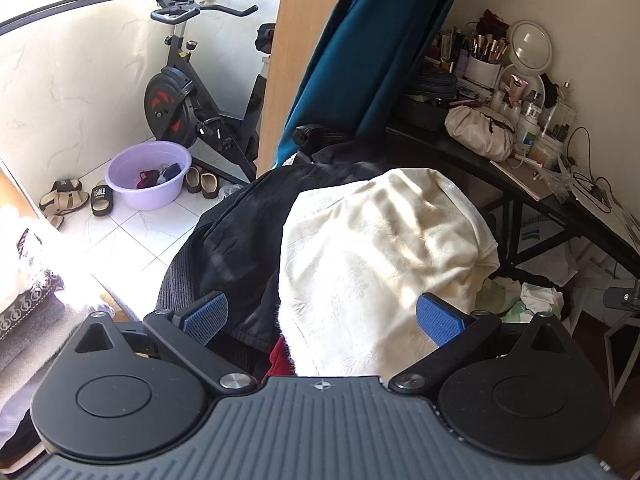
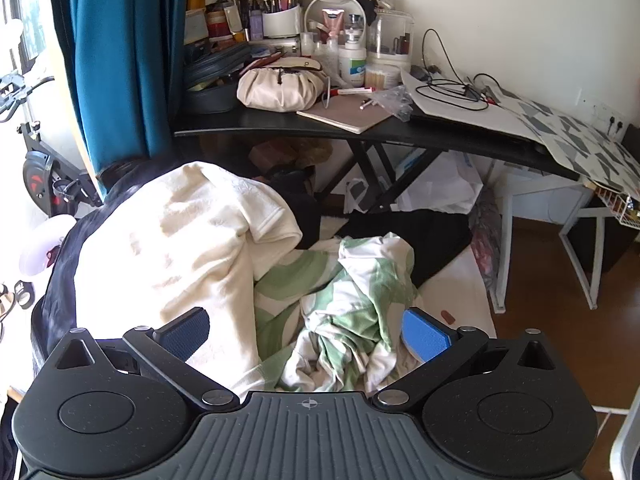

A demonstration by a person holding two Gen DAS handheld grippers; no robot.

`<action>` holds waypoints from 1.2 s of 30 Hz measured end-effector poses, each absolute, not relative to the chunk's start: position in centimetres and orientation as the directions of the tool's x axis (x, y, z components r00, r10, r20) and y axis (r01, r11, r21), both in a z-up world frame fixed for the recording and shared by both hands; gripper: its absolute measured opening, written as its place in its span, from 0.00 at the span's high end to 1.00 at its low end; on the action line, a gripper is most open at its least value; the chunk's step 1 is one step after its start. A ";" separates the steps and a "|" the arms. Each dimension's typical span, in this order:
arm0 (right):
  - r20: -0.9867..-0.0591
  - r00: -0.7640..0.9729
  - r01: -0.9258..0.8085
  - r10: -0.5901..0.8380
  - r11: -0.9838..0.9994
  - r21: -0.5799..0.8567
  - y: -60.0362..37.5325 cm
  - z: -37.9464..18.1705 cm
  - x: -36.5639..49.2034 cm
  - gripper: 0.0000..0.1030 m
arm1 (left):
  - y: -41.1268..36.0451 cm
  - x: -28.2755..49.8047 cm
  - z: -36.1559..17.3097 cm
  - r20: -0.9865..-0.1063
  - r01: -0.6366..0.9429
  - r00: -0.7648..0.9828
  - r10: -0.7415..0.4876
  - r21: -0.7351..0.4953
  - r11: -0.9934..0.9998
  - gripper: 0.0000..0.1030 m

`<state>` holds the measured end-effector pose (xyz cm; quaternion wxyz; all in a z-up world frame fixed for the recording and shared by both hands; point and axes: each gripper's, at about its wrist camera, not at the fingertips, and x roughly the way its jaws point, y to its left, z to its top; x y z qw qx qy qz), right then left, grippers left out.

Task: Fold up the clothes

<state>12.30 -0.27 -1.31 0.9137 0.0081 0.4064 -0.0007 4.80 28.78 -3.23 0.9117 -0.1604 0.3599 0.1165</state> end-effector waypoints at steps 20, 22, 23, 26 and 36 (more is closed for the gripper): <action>-0.786 0.575 -0.267 0.228 0.960 0.084 17.0 -9.4 37.6 0.01 | 33.1 10.0 -1.7 -0.683 -0.554 0.649 0.334 -0.124 0.823 0.00; -0.784 0.573 -0.288 0.239 0.954 0.080 19.8 -10.6 39.5 0.01 | 33.2 9.7 -1.9 -0.689 -0.579 0.633 0.353 -0.119 0.807 0.00; -0.782 0.574 -0.302 0.243 0.950 0.074 21.2 -11.2 40.3 0.01 | 33.3 9.6 -2.1 -0.698 -0.593 0.618 0.361 -0.113 0.797 0.00; -0.800 0.559 -0.335 0.218 0.942 0.022 25.1 -13.2 42.0 0.01 | 33.5 9.1 -2.8 -0.725 -0.636 0.573 0.382 -0.099 0.765 0.00; -0.820 0.492 -0.479 0.292 0.878 0.026 23.1 -15.3 39.9 0.64 | 34.4 8.6 -3.6 -0.751 -0.669 0.556 0.356 -0.150 0.728 0.00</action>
